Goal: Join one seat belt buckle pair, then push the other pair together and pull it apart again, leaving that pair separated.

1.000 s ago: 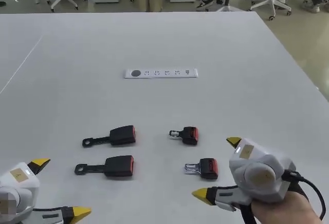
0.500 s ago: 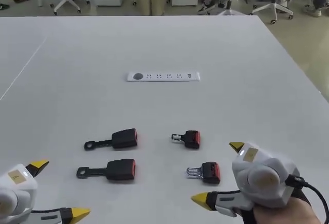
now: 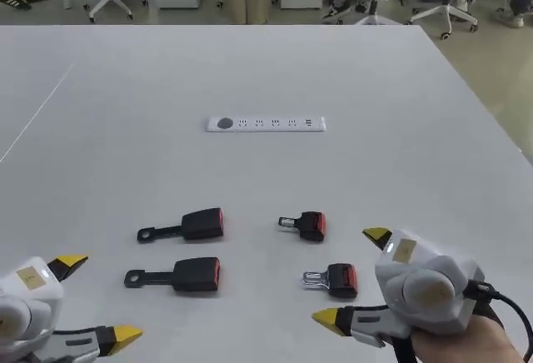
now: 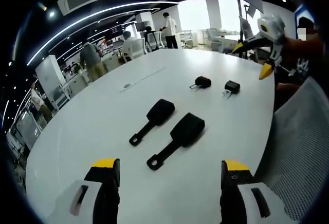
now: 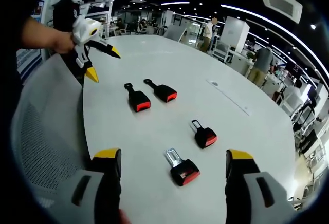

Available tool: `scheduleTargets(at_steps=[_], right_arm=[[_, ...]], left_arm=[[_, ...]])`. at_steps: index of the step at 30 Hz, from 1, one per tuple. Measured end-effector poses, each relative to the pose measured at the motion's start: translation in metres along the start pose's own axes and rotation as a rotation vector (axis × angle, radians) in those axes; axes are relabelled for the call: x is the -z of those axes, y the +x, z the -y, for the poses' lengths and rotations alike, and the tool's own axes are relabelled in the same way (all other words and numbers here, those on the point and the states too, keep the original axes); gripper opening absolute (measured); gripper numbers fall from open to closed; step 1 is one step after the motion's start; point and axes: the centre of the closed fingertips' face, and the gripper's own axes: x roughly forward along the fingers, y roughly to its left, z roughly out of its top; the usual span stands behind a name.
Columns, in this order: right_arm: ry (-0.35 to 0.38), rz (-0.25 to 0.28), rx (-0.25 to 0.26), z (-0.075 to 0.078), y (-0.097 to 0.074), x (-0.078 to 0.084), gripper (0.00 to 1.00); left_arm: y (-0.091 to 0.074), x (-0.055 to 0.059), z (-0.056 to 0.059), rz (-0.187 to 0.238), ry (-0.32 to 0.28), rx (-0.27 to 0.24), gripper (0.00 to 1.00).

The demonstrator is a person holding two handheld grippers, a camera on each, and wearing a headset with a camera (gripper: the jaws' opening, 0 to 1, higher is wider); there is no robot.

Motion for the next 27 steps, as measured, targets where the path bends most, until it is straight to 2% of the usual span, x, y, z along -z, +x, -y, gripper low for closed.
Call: scheduleTargets(at_steps=[2, 3, 4, 8, 9, 10, 11, 12, 16, 24, 27], right_arm=[[-0.005, 0.002, -0.013, 0.000, 0.000, 0.000, 0.80], [-0.006, 0.002, -0.013, 0.001, 0.001, 0.000, 0.78], [-0.013, 0.000, -0.019, 0.002, 0.002, 0.001, 0.77], [-0.019, -0.005, -0.049, 0.002, 0.008, 0.003, 0.72], [-0.022, -0.004, -0.056, 0.002, 0.010, 0.004, 0.71], [-0.028, -0.003, -0.065, 0.002, 0.012, 0.004, 0.69], [-0.032, -0.002, -0.069, 0.002, 0.013, 0.004, 0.67], [-0.036, 0.002, -0.062, 0.005, 0.015, 0.005, 0.64], [-0.067, -0.039, -0.099, 0.005, 0.026, 0.018, 0.63], [-0.101, -0.087, -0.152, 0.009, 0.040, 0.027, 0.59], [-0.122, -0.102, -0.178, 0.011, 0.045, 0.029, 0.54]], left_arm=[[0.001, -0.002, 0.001, 0.002, 0.004, 0.013, 0.75], [0.004, 0.000, -0.001, -0.011, 0.023, 0.014, 0.74], [0.006, 0.000, -0.001, -0.003, 0.034, 0.024, 0.74], [0.012, -0.008, 0.008, -0.007, 0.069, 0.070, 0.71], [0.014, -0.014, 0.012, 0.001, 0.105, 0.091, 0.69], [0.016, -0.021, 0.016, 0.035, 0.168, 0.114, 0.63], [0.018, -0.026, 0.022, 0.049, 0.186, 0.143, 0.53], [0.020, -0.024, 0.025, 0.030, 0.170, 0.165, 0.49], [0.036, -0.027, 0.025, 0.026, 0.207, 0.188, 0.52], [0.058, -0.028, 0.023, 0.005, 0.269, 0.247, 0.52], [0.065, -0.027, 0.023, -0.011, 0.302, 0.274, 0.50]])
